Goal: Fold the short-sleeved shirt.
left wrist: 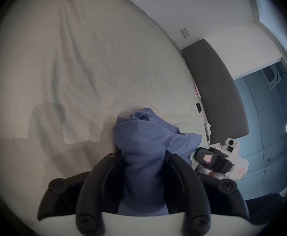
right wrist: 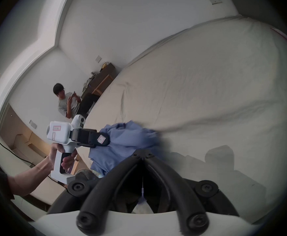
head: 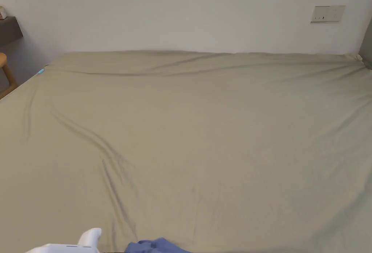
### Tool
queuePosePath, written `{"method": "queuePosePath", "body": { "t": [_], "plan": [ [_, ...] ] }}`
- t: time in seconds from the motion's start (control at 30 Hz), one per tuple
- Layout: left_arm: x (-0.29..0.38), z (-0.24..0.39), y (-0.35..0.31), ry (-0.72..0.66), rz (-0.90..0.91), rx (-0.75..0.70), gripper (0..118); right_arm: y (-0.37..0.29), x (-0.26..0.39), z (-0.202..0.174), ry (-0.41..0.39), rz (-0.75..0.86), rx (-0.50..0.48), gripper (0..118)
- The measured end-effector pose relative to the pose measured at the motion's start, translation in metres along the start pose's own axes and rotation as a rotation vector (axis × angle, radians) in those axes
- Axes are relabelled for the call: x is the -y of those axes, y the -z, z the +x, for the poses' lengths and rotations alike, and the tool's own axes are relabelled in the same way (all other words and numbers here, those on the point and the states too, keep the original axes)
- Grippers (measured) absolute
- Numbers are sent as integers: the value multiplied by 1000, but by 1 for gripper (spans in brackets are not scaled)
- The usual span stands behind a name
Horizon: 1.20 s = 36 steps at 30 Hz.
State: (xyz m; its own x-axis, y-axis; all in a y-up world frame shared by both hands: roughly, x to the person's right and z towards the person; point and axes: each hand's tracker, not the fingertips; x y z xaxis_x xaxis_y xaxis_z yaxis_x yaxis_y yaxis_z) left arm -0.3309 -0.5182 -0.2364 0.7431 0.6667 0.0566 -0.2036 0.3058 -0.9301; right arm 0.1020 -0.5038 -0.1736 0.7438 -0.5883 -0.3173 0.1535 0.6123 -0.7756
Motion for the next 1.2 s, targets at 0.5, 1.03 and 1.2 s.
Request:
{"method": "queuePosePath", "body": {
  "t": [0.5,1.03,1.2],
  "plan": [
    [-59,-130,-219,-34,88,-665,35,-14,-31,-26,-53,125,72,2],
    [-40,-135,-279,-254,341,-897,86,-35,-45,-42,-135,130,102,2],
    [-43,-56,-330,-192,694,-907,100,-69,-66,-55,-221,217,150,2]
  ]
}}
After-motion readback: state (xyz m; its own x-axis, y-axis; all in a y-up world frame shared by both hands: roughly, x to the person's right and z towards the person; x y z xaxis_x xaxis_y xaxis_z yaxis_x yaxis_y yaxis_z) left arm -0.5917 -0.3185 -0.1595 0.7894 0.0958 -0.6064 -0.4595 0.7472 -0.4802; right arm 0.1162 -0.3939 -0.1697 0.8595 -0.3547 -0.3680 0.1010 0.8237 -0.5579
